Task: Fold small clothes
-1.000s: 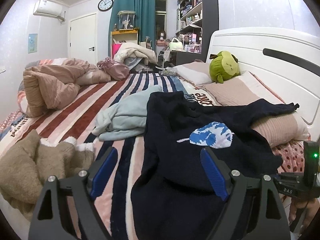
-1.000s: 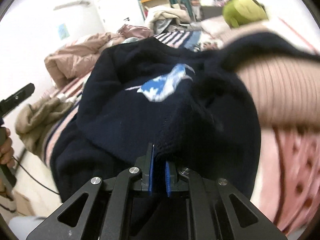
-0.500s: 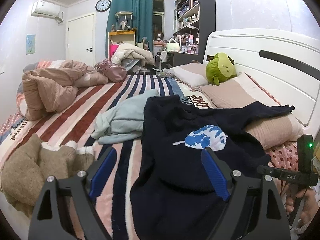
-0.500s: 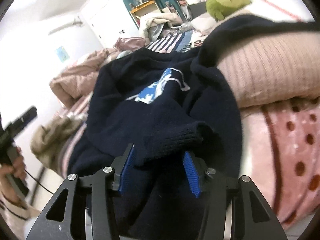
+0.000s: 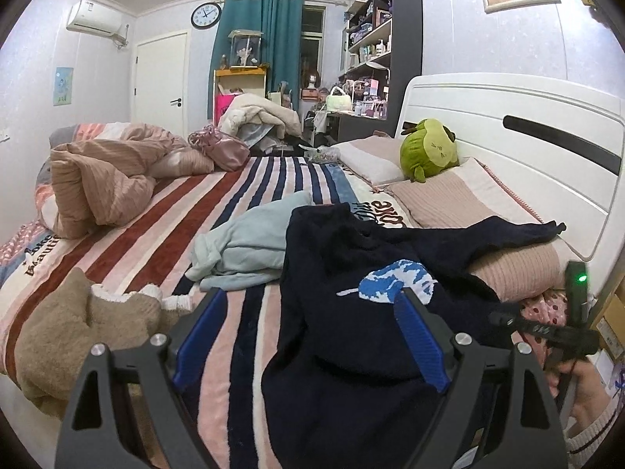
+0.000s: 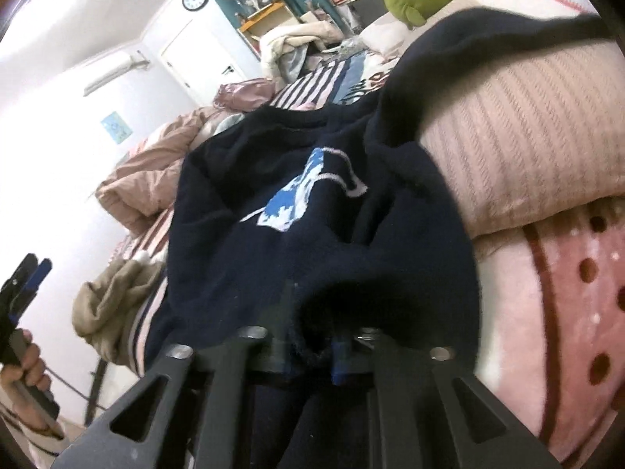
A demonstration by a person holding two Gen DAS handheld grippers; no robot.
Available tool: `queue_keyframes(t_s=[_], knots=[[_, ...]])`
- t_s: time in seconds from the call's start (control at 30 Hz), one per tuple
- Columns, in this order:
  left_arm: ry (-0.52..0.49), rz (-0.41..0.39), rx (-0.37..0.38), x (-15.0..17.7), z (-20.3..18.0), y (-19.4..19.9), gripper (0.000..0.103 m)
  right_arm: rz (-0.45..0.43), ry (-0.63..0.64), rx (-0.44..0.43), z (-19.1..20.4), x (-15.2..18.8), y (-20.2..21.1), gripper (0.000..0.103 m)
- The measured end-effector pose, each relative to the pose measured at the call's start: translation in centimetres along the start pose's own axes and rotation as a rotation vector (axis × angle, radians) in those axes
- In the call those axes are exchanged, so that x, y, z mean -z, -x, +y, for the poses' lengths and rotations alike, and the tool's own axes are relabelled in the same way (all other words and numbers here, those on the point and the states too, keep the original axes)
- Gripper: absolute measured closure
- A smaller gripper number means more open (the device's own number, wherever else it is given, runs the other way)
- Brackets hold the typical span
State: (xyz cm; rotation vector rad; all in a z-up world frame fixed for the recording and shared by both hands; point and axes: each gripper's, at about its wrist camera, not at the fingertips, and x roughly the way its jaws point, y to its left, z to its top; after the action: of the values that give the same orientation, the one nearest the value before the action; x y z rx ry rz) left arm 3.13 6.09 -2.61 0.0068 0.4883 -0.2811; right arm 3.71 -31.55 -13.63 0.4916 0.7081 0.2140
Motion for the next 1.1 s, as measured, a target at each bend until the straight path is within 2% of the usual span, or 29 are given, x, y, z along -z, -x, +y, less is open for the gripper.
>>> queue_keyframes(t_s=[0.2,0.27,0.4,0.43,0.53,0.57,0.63,0.77,1.0,1.1], knots=[[-0.003,-0.005,-0.014,0.0,0.4,0.4,0.018,-0.144,0.059,0.083,1.4,0.0,4.9,0.095],[-0.004,-0.002,-0.018,0.0,0.4,0.3,0.018,-0.135,0.066,0.107,1.3,0.4,5.5,0.095],[-0.012,0.012,-0.019,0.2,0.3,-0.3,0.018,-0.03,0.064,0.123,0.3,1.7,4.3,0.091],[-0.018,0.015,-0.021,0.3,0.2,-0.4,0.018,-0.015,0.059,0.128,0.1,2.0,4.0,0.088],[-0.038,0.012,-0.031,0.3,-0.1,-0.7,0.018,-0.018,0.033,0.119,-0.9,2.2,4.1,0.063],[-0.045,0.011,-0.033,0.3,-0.3,-1.0,0.017,-0.031,0.024,0.112,-1.3,2.0,4.5,0.059],[-0.052,0.0,-0.034,0.2,-0.6,-1.4,0.011,-0.064,0.009,0.115,-2.4,1.2,5.3,0.057],[-0.069,-0.009,-0.028,0.0,-1.0,-2.4,0.007,-0.141,-0.023,0.149,-4.9,-1.8,6.8,0.038],[-0.013,0.009,0.038,-0.9,-1.2,-5.3,0.007,-0.268,-0.098,0.192,-11.6,-8.2,7.1,0.038],[0.013,0.017,0.044,-1.1,-1.1,-6.5,0.007,-0.311,-0.129,0.175,-13.9,-10.4,6.8,0.038]])
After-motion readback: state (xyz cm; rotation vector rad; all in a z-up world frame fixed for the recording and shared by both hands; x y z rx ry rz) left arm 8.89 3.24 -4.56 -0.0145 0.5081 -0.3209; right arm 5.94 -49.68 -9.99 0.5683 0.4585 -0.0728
